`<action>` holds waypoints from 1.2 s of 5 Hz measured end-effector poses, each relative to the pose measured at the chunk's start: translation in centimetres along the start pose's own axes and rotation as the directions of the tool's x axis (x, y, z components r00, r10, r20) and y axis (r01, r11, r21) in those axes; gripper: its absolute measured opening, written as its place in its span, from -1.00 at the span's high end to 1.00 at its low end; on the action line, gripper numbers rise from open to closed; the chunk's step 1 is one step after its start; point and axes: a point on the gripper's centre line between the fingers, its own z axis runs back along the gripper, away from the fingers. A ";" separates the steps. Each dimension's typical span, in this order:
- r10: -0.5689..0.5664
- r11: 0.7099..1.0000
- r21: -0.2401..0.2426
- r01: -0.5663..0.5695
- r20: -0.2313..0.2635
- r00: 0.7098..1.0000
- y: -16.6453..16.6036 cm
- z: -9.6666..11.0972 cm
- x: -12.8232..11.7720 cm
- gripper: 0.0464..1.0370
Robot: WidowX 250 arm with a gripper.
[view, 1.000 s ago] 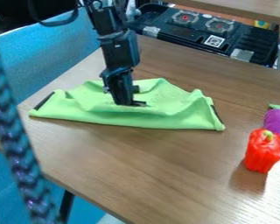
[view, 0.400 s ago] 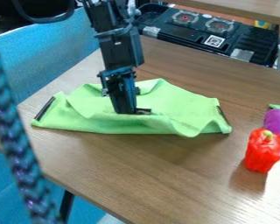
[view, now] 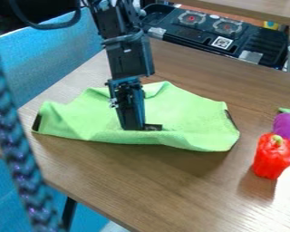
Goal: Unfold the cloth cloth from top left to bottom right
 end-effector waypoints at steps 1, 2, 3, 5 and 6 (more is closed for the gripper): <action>0.036 0.999 -0.011 -0.036 -0.006 0.999 -0.6 -0.8 -0.2 0.99; 0.058 0.998 -0.016 -0.059 -0.016 0.998 -0.9 -1.8 -0.5 0.96; 0.104 0.995 -0.013 -0.104 -0.021 0.994 -1.0 -2.3 -0.8 0.65; 0.156 0.980 -0.138 -0.142 0.098 0.983 -1.1 -0.7 -1.2 -0.48; 0.120 0.991 -0.068 -0.111 0.146 0.982 0.2 1.8 -1.9 -0.91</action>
